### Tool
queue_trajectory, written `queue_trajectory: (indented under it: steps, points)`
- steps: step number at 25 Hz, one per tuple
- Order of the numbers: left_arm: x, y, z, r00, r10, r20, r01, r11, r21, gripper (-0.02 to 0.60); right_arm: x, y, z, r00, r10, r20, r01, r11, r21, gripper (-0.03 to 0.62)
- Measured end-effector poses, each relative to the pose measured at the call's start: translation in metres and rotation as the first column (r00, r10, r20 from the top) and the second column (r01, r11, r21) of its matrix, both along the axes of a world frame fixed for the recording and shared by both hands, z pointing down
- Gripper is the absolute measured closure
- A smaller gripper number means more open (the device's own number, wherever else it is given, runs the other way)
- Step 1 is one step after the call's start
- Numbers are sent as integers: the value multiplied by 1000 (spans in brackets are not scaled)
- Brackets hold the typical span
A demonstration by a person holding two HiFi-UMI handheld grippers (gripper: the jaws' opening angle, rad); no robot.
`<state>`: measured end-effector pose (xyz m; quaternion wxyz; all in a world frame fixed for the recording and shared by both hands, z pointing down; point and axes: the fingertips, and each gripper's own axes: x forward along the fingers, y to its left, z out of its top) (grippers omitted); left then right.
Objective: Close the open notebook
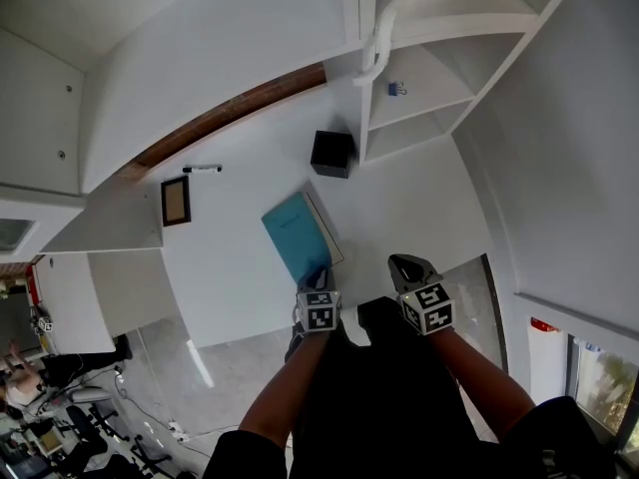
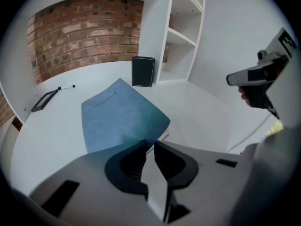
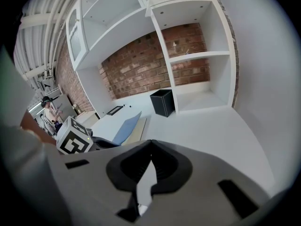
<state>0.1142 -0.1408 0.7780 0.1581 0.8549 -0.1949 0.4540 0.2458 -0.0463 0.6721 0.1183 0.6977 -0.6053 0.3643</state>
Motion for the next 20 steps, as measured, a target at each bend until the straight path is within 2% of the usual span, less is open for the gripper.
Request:
queue_trajectory:
  steps: [6, 12, 14, 17, 20]
  points:
    - [2, 4, 4, 999, 41, 23, -41, 999, -18, 523, 8, 6, 1, 1000, 21, 21, -21, 1000, 14, 594]
    - [14, 4, -10, 998, 11, -56, -16, 996, -93, 523, 9, 2, -1, 1000, 19, 21, -20, 1000, 24, 594]
    - [19, 6, -10, 997, 41, -60, -47, 994, -96, 523, 8, 3, 1, 1000, 22, 18, -23, 1000, 18, 594]
    - [21, 17, -5, 990, 134, -34, -137, 984, -111, 523, 3, 6, 2, 1000, 18, 15, -18, 1000, 10, 594]
    - [23, 20, -4, 990, 132, -44, -137, 982, -131, 523, -1, 10, 1, 1000, 14, 15, -14, 1000, 5, 594]
